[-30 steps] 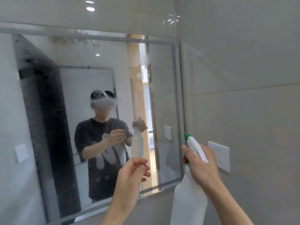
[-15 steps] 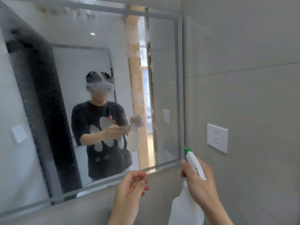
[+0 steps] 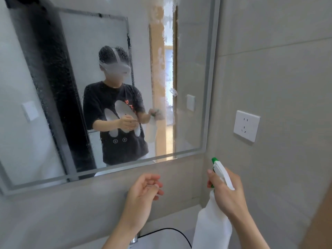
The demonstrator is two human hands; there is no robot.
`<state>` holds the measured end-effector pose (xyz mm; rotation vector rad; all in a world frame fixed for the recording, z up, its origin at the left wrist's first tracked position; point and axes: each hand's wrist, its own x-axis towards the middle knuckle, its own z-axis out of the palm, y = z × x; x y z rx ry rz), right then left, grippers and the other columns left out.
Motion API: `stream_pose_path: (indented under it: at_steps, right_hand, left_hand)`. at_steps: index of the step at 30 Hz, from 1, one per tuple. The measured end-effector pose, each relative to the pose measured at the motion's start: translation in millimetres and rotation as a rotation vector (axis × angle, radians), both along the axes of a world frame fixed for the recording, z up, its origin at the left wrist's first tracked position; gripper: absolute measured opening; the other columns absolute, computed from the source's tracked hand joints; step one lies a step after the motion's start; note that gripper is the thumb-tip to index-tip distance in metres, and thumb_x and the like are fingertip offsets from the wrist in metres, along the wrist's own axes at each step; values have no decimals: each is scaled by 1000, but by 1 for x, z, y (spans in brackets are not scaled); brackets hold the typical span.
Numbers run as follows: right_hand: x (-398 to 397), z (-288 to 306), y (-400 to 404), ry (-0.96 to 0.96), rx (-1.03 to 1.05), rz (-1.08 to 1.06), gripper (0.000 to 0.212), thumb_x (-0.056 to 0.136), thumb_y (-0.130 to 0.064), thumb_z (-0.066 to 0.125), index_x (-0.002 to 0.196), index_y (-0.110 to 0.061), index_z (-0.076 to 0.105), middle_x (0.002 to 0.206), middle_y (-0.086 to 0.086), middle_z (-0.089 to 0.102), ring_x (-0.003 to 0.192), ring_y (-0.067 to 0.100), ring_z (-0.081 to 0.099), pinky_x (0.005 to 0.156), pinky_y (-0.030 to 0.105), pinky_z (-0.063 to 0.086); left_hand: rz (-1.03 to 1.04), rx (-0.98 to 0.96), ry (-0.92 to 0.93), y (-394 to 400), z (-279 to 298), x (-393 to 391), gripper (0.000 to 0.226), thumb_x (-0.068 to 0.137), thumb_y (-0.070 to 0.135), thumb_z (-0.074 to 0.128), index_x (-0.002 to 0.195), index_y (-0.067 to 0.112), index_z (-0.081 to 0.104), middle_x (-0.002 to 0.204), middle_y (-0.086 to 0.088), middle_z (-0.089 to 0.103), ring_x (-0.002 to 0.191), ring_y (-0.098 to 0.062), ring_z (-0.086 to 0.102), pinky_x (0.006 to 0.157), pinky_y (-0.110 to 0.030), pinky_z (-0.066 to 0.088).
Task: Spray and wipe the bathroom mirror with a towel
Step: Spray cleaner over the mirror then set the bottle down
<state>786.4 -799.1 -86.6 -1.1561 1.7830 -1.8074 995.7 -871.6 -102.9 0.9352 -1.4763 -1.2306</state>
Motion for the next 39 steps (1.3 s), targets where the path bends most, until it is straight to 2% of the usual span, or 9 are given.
stream_pose_path:
  at_steps: [3, 8, 15, 19, 23, 29, 32, 36, 39]
  right_hand:
    - [5, -4, 4, -1, -14, -4, 27, 98, -11, 60, 80, 8, 55, 68, 21, 51, 55, 10, 44, 49, 12, 36]
    - [11, -8, 10, 41, 17, 26, 19, 94, -5, 60, 76, -6, 57, 64, -2, 47, 53, 8, 40, 50, 13, 36]
    - [14, -36, 14, -22, 118, 34, 30, 98, -13, 57, 76, 6, 51, 64, 2, 49, 60, 16, 44, 49, 16, 32]
    - [21, -38, 16, -116, 97, 38, 25, 98, -12, 60, 76, 1, 59, 71, 17, 59, 58, 15, 54, 53, 15, 46]
    - [37, -29, 14, -144, 73, 127, 18, 97, -8, 60, 79, -4, 64, 84, 18, 62, 70, 21, 60, 55, 35, 60]
    - [63, -30, 9, -7, 105, 245, 35, 94, -24, 56, 76, 5, 48, 69, 22, 49, 60, 17, 42, 55, 23, 37]
    - [73, -32, 5, -70, 146, 300, 28, 99, -16, 59, 78, 2, 54, 72, 19, 52, 62, 21, 47, 52, 30, 47]
    - [89, -25, -4, -22, 140, 364, 19, 97, -11, 59, 81, -2, 60, 86, 26, 58, 77, 35, 57, 52, 25, 55]
    - [104, -20, -13, 23, 112, 392, 23, 98, -11, 58, 78, 2, 58, 80, 27, 57, 63, 28, 53, 49, 26, 52]
  left_hand:
    - [-21, 10, -1, 4, -9, 0, 16, 91, 3, 59, 104, 5, 66, 96, -19, 70, 74, -18, 69, 66, -24, 54]
    - [-37, 65, 4, 11, -25, 2, 33, 72, 17, 56, 101, 7, 67, 91, -13, 70, 69, -13, 68, 67, -26, 52]
    - [-28, 130, -25, 19, -49, 13, 35, 68, 16, 54, 100, 5, 67, 87, -11, 68, 65, -11, 67, 65, -27, 51]
    - [-29, 143, -22, 20, -53, 15, 35, 70, 16, 55, 101, 6, 66, 90, -12, 69, 67, -11, 67, 64, -23, 53]
    - [-21, 132, -4, 20, -49, 16, 33, 73, 17, 55, 103, 8, 66, 91, -11, 68, 71, -13, 68, 69, -27, 52]
    - [22, 140, 5, 25, -51, 30, 31, 74, 18, 56, 102, 8, 66, 90, -10, 69, 72, -15, 67, 73, -30, 52]
    - [73, 141, 8, 28, -55, 45, 30, 76, 17, 58, 102, 7, 66, 90, -11, 69, 71, -15, 67, 71, -33, 50]
    - [161, 116, 26, 26, -52, 69, 20, 81, 11, 61, 100, 8, 68, 84, -4, 72, 74, -16, 69, 68, -24, 54]
    - [217, 106, 51, 26, -48, 88, 16, 84, 4, 60, 98, 6, 67, 79, -2, 72, 70, -13, 68, 65, -20, 54]
